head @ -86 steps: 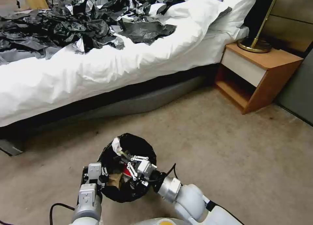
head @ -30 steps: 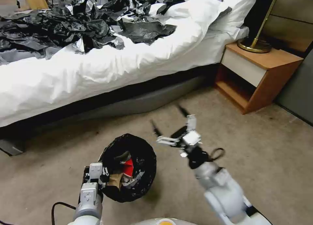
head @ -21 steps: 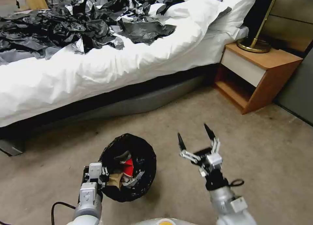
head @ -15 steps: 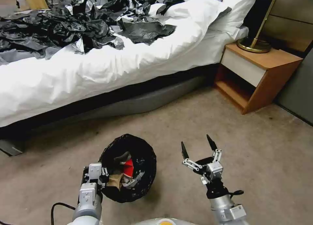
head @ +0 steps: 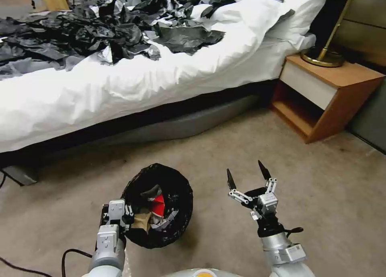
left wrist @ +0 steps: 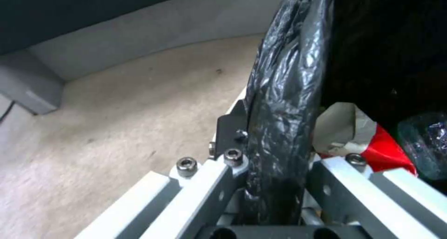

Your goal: Pick up the trash bin, then pick up the garbage from the floor and place it into the trash bin.

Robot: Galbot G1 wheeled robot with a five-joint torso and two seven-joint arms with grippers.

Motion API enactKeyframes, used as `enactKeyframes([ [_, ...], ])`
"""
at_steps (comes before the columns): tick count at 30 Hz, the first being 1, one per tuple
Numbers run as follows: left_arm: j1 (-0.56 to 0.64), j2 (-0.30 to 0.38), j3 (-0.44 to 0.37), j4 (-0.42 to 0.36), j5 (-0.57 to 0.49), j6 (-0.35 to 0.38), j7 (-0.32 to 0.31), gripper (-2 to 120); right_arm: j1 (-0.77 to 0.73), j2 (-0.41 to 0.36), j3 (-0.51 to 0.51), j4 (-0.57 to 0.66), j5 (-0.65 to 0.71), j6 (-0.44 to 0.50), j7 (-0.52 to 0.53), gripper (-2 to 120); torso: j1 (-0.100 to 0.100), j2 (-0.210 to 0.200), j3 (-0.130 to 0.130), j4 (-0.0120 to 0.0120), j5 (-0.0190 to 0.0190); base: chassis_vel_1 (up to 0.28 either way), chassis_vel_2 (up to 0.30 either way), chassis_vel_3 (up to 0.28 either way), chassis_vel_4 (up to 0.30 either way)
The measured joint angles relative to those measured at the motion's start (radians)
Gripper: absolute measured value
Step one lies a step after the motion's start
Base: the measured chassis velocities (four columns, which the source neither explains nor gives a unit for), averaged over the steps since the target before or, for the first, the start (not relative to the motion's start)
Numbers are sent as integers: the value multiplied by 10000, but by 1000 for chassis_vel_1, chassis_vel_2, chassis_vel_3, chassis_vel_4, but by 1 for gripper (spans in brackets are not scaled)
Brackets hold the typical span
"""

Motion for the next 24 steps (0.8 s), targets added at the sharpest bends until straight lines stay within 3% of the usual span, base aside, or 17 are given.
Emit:
enactKeyframes([
  [24, 81, 36, -7, -181, -29, 60, 22, 1, 284, -107, 61, 17, 100, -192, -62, 100, 1, 0, 0, -1, 0, 120, 109, 121, 124],
])
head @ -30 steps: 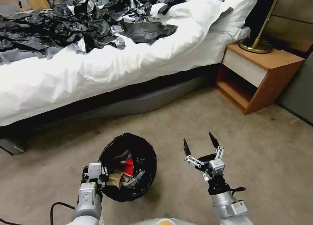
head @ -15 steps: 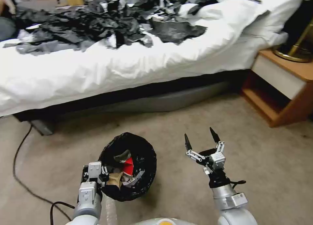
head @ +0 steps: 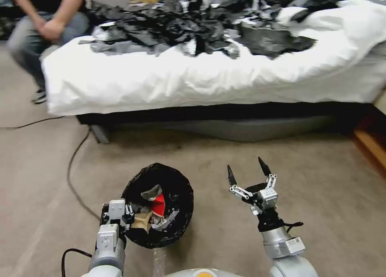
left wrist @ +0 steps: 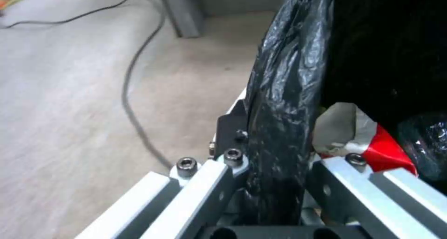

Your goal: Pick up the trash bin, then pick up the garbage from the floor and place it into the trash bin.

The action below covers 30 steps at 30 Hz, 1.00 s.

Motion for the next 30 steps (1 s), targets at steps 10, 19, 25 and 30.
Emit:
enactKeyframes([
  [10, 4, -3, -62, -81, -14, 6, 0, 1, 270, 4, 161, 24, 4, -139, -66, 100, 0, 0, 0, 1, -1, 133, 130, 129, 128],
  [19, -58, 3, -67, -82, -36, 47, 8, 1, 312, 1, 208, 12, 15, -152, -117, 100, 1, 0, 0, 1, 0, 127, 122, 127, 131],
  [25, -63, 4, -80, -82, -46, 53, 12, 1, 361, 15, 174, -20, 24, -163, -135, 100, 0, 0, 0, 0, -1, 132, 122, 121, 116],
  [30, -74, 3, -100, -82, -51, 54, 12, 1, 398, 25, 146, -38, 66, -165, -136, 100, 0, 0, 0, 1, 0, 122, 129, 132, 118],
])
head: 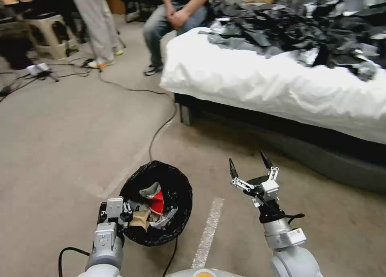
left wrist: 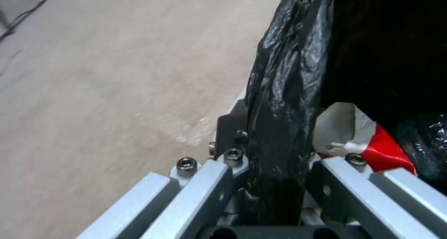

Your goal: Pick up the trash bin, then pick up the garbage from the floor and place it into the trash bin.

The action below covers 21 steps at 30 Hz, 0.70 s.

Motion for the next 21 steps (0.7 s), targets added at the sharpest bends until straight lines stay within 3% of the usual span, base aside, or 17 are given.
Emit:
enactKeyframes([
  [21, 12, -8, 7, 4, -18, -18, 3, 1, 33, 7, -26, -29, -7, -40, -13, 100, -1, 0, 0, 0, 0, 130, 125, 121, 127],
])
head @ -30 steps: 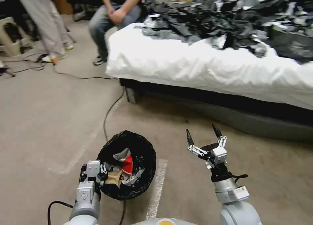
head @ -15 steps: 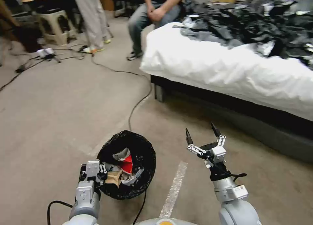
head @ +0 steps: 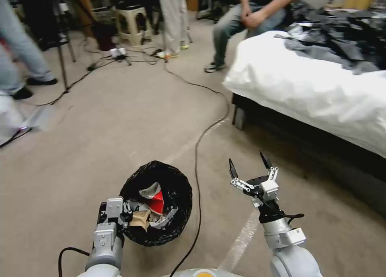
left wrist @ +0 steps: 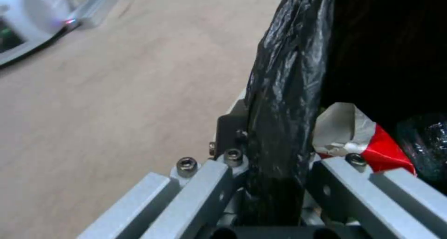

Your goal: Pick up the trash bin, then pick up the garbage from the floor and place it into the trash bin.

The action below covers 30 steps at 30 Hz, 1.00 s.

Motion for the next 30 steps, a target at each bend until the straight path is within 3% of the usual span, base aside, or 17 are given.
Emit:
enactKeyframes([
  [30, -29, -11, 48, 117, 22, -51, -18, 1, -43, -51, -183, 13, -118, -22, -45, 100, 0, 0, 0, 0, 0, 123, 123, 127, 122],
])
